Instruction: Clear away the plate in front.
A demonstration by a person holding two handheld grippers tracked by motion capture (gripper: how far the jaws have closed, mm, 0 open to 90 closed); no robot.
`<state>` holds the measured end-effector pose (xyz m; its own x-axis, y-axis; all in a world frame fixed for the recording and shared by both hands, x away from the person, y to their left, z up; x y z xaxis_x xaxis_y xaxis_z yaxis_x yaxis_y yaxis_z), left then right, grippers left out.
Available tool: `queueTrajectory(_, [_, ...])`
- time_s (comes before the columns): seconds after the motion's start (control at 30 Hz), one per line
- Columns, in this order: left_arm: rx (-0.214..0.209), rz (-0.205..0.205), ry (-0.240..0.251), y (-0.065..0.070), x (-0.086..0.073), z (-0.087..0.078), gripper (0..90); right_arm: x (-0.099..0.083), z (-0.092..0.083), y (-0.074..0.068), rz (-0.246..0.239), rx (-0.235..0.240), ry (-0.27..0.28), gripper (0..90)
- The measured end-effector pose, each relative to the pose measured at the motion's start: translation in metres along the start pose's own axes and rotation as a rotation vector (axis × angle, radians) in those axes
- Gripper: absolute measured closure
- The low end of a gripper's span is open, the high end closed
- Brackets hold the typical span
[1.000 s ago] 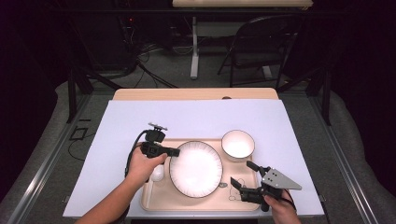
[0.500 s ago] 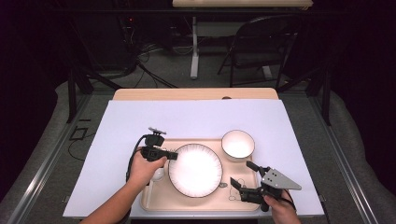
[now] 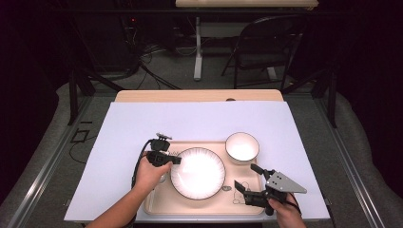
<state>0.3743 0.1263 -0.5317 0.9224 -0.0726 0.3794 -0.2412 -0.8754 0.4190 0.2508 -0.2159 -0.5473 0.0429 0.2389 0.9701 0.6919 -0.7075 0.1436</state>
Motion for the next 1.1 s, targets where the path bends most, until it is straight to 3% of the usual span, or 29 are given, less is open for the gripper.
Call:
queueTrajectory(0.17, [0.026,0.003,0.009,0.000,-0.002,0.006,78.1,0.000,0.000,0.000,0.000,0.000,0.000,14.7])
queueTrajectory(0.43, [0.020,0.019,0.016,-0.001,-0.004,0.006,76.8,0.000,0.000,0.000,0.000,0.000,0.001,14.7])
queueTrajectory(0.6, [0.038,0.054,0.044,0.004,-0.006,0.002,68.0,0.000,0.000,0.000,-0.001,0.000,0.001,14.7])
queueTrajectory(0.63, [0.048,0.090,0.062,0.007,-0.008,0.000,65.1,0.000,0.000,0.000,-0.001,0.000,0.001,14.7])
queueTrajectory(0.8, [0.077,0.173,0.133,0.016,-0.013,-0.004,51.8,0.000,0.000,0.000,-0.003,0.000,0.002,14.7])
queueTrajectory(1.1, [0.066,0.230,0.228,0.019,-0.016,-0.023,42.6,0.000,0.000,-0.001,-0.004,0.000,0.002,14.7])
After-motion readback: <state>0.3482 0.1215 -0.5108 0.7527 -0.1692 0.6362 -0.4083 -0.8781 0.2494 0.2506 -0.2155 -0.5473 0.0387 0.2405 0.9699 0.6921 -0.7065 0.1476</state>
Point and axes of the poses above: each handheld gripper's, and its own axes: z roughly forward along the jaws, x roughly out of its top, y roughly to its right, the point moved 1 cm from there along z, roughly forward along the jaws, and after that the axes turned 13 degrees about -z, right-handed, at the moved point
